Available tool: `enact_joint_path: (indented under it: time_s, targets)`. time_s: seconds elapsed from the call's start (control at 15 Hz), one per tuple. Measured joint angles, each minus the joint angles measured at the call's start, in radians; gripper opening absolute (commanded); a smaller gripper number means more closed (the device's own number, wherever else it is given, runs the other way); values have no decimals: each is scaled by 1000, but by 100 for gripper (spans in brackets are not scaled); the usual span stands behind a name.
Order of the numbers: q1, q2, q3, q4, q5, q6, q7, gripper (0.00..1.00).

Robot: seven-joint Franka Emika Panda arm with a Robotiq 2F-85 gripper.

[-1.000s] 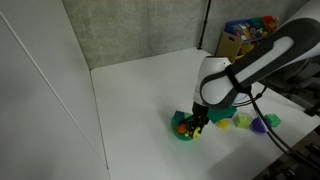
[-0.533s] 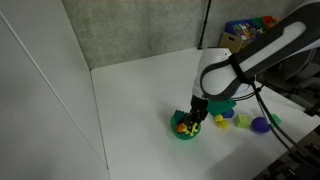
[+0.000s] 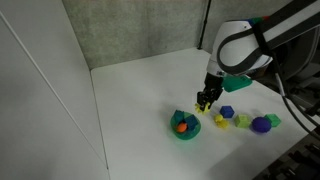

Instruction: Take the yellow thing out of the bowl

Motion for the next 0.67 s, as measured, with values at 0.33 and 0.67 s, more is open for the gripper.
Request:
enact_joint_path:
  time_s: [0.33, 0.67]
  targets:
    - [-32, -6, -135, -73, -139, 26, 65, 14]
    - [-81, 5, -239, -99, -206, 42, 138, 64]
